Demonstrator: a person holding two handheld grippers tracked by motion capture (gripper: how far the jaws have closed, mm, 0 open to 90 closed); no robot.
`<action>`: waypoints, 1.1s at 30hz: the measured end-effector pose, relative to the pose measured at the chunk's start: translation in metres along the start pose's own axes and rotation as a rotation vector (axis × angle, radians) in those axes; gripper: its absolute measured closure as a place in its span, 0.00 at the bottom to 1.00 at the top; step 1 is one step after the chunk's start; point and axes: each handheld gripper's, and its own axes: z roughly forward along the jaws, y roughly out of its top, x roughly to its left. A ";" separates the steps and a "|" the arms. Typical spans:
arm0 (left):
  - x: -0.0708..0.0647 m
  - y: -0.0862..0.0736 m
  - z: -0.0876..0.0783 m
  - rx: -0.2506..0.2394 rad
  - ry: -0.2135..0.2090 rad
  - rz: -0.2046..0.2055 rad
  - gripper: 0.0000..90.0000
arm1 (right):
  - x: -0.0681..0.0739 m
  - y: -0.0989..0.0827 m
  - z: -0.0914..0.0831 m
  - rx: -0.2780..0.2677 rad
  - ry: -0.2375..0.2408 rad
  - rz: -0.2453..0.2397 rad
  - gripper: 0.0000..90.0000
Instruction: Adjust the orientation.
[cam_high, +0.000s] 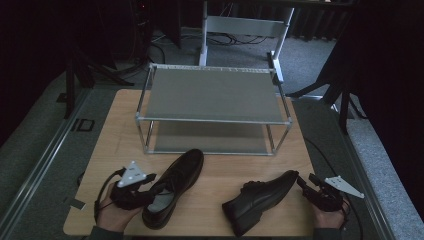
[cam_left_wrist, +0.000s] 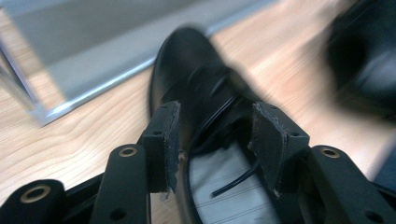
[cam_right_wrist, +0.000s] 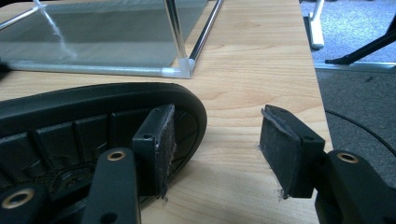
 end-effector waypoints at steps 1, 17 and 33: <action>0.003 0.000 -0.006 -0.011 0.017 -0.008 0.58 | 0.000 0.000 0.000 0.001 0.000 0.000 0.49; 0.040 -0.060 0.019 0.255 0.060 -0.073 0.69 | 0.001 0.000 0.000 -0.001 -0.003 -0.002 0.49; -0.005 -0.065 0.040 0.236 -0.131 -0.030 0.86 | 0.003 0.002 -0.001 0.001 -0.002 -0.010 0.51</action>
